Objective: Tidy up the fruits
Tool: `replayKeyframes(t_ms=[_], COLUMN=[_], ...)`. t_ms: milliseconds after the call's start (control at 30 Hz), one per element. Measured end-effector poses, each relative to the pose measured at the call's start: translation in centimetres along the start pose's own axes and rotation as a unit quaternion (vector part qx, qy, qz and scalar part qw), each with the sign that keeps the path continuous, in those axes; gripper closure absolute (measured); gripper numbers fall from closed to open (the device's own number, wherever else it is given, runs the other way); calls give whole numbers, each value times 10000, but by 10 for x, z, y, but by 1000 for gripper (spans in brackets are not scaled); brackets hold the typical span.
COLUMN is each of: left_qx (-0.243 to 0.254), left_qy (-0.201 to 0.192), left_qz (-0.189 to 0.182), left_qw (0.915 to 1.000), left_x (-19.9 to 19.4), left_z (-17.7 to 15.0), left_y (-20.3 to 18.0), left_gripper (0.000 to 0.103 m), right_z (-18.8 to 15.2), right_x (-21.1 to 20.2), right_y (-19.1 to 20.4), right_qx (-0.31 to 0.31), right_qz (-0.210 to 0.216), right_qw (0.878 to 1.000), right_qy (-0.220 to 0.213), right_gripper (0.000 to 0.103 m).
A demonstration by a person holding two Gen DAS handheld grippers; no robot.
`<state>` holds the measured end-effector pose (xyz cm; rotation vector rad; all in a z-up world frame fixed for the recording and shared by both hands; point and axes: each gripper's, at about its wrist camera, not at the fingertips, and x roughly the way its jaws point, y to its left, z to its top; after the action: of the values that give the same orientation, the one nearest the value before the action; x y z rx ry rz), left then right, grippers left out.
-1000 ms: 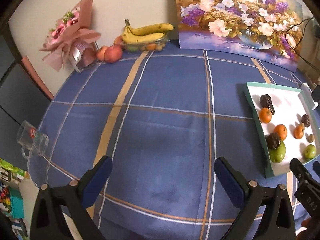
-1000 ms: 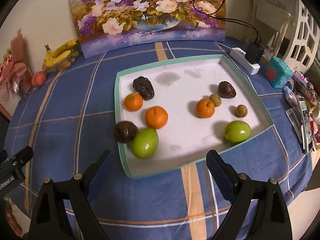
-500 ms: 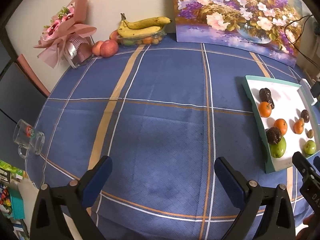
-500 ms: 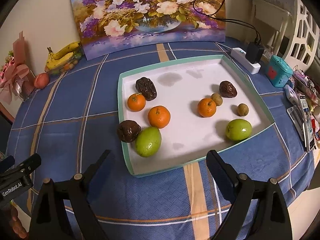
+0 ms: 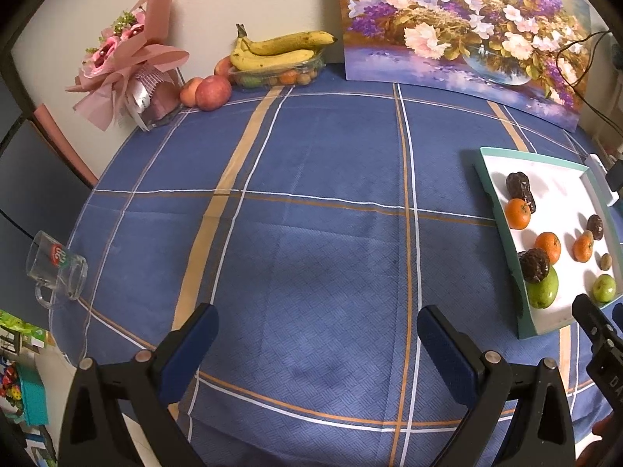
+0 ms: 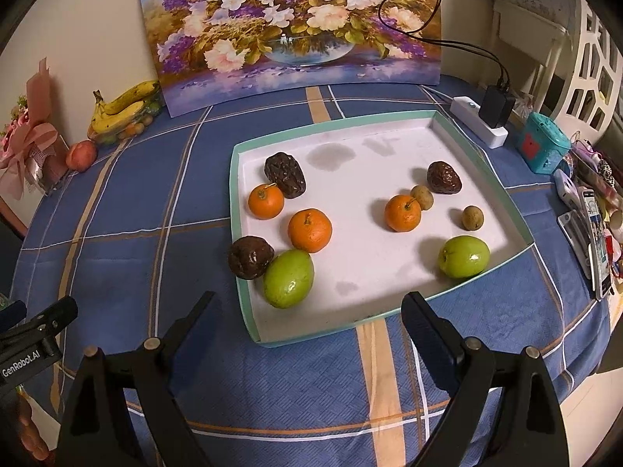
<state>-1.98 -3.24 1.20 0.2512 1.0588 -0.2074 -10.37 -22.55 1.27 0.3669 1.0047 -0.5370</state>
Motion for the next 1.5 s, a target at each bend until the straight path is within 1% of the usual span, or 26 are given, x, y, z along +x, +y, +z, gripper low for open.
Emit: replayKeyframes(t_ms=[233, 1067, 1500], left_qx=[21, -5, -9], left_qy=[20, 114, 122], left_qz=[-20, -155, -160], left_qw=[10000, 9998, 9998], left_x=[0, 3, 3], left_z=[1, 2, 2], left_y=[-1, 0, 0], left_gripper=[0, 0, 0], right_z=[1, 1, 1], right_x=[0, 2, 4], right_y=[-4, -3, -3], right_qx=[66, -2, -54], right_qz=[-31, -33, -38], right_qw=[10000, 10000, 10000], right_qy=[-21, 29, 67], right_gripper=[10, 10, 10])
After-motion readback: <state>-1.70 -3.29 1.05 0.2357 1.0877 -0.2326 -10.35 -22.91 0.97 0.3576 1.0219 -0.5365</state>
